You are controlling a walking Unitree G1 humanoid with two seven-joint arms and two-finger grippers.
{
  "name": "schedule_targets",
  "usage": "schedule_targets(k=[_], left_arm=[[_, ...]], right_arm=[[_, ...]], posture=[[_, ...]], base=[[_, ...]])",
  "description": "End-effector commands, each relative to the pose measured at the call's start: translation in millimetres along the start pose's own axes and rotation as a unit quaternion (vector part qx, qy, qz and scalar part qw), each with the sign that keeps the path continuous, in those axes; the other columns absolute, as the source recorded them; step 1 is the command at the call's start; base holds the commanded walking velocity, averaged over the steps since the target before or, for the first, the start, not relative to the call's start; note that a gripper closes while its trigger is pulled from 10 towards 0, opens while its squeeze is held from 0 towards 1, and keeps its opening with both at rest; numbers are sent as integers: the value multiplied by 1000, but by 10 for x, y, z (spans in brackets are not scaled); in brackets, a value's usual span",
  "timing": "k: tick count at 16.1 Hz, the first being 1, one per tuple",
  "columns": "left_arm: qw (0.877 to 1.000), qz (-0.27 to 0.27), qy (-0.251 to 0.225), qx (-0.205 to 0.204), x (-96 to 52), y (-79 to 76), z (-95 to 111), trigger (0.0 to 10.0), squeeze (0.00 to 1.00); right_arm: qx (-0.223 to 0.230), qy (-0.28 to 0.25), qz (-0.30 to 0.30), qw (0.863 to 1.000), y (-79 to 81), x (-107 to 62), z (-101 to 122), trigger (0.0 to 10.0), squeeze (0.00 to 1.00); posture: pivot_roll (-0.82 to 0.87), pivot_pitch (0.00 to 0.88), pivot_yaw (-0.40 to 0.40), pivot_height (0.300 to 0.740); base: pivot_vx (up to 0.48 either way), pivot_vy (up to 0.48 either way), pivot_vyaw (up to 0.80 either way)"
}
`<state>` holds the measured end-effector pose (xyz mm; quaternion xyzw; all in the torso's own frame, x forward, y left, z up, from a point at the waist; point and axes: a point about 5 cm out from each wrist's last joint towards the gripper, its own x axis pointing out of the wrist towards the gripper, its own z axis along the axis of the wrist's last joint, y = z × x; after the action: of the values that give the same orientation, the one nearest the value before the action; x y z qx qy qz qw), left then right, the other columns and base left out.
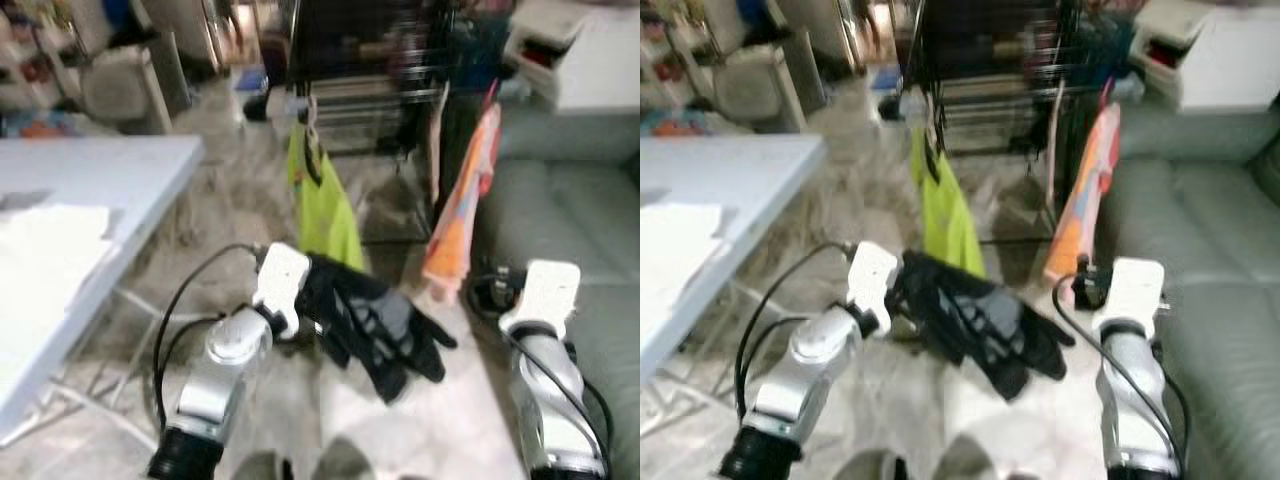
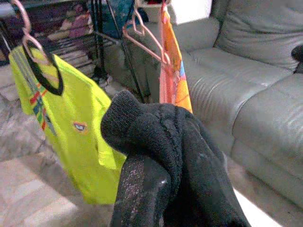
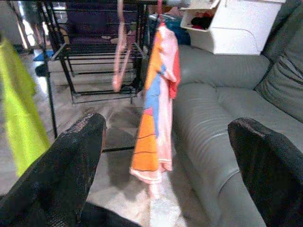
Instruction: Hang hanger
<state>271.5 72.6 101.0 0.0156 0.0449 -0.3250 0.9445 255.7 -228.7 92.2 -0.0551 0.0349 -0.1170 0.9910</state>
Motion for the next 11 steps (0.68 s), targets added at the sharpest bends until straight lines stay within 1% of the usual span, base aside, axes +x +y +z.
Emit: schedule_targets(k=[1, 2, 5, 6, 8, 11], left_arm=[[999, 10, -31, 20, -17, 89, 146, 10000, 0], [999, 10, -30, 15, -17, 92, 143, 10000, 0], [999, 21, -34, 16, -45, 184, 125, 10000, 0], [999, 26, -33, 14, -64, 218, 107, 10000, 0], [999, 27, -28, 15, -87, 246, 74, 10000, 0], [999, 19, -26, 18, -76, 225, 64, 10000, 0]], right_arm=[[6, -15, 6, 1000, 44, 23, 72, 10000, 0], [6, -14, 6, 1000, 41, 27, 69, 10000, 0], [5, -15, 9, 1000, 53, 47, 76, 10000, 0], [4, -16, 10, 1000, 56, 54, 80, 10000, 0], [3, -16, 12, 1000, 60, 57, 82, 10000, 0], [3, -15, 12, 1000, 71, 50, 77, 10000, 0]], posture=[[-73, 0, 51, 740], [-71, 0, 49, 740], [-65, 0, 46, 740], [-62, 0, 43, 740], [-61, 0, 42, 740], [-61, 0, 42, 740]], base=[[0, 0, 0], [0, 0, 0], [0, 0, 0], [277, 0, 0], [373, 272, 0], [388, 281, 0]])
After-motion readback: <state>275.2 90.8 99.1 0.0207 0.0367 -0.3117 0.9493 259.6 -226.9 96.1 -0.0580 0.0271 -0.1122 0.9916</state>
